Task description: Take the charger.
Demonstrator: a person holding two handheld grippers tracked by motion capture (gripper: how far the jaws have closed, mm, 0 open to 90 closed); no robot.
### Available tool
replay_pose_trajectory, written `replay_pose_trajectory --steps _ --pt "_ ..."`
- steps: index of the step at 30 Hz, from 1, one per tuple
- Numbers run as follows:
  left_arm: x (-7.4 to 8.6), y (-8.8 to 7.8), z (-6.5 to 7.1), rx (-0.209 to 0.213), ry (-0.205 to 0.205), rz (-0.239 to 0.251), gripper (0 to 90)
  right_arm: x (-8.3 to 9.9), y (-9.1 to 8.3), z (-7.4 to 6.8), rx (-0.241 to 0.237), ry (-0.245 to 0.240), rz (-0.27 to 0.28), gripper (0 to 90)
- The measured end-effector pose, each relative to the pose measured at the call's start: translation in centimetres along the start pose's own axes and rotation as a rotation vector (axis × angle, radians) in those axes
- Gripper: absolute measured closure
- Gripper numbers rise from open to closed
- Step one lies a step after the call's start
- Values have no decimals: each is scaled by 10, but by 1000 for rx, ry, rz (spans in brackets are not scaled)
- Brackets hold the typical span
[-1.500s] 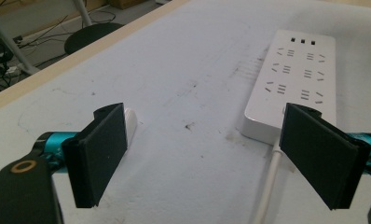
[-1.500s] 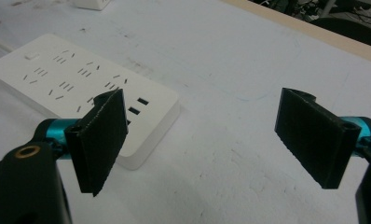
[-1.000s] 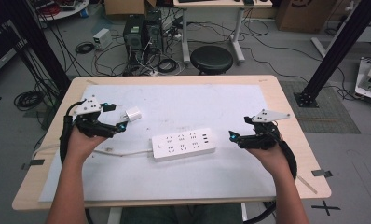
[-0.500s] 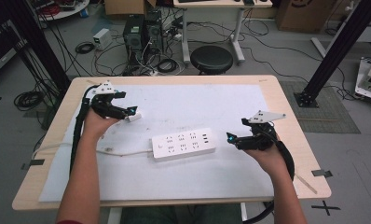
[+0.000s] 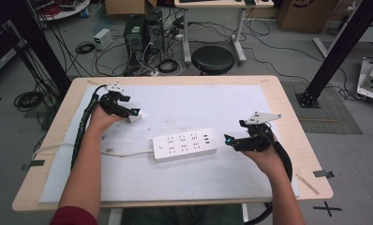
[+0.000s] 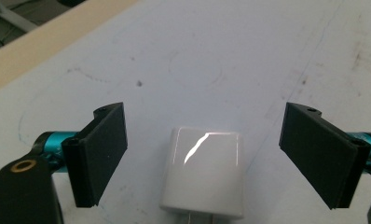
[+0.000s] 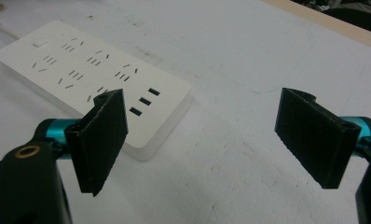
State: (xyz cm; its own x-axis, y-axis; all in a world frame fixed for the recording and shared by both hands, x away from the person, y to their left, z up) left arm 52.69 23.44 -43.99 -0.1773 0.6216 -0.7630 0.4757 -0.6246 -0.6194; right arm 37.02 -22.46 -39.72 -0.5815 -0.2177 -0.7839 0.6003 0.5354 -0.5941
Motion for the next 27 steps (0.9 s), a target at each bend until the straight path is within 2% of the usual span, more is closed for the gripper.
replay_pose_trajectory --steps 6,18,22,23,27 --pt "9 11 1 15 -6 -38 151 1 0 2 4 5 0 172" --pt "23 19 6 27 2 -94 156 3 0 4 7 7 -4 172" --pt "26 19 6 41 1 -98 198 3 0 4 9 7 -4 172" --pt "26 19 7 37 1 -97 239 3 0 4 9 9 -5 172" --pt "28 18 5 31 9 -101 294 3 1 4 8 5 -4 172"
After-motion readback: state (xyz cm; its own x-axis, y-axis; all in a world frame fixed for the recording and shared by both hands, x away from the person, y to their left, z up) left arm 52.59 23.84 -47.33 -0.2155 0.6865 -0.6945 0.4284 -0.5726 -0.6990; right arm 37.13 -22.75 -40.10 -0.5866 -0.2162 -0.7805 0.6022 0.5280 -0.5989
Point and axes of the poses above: each handheld gripper's, and its own axes: y roughly forward along the jaws, x roughly out of its underside, z roughly to its right, the point moved 4 cm from there along y, roughly forward along the jaws, and after that the axes turned 15 degrees about y, right-handed, at the moved point
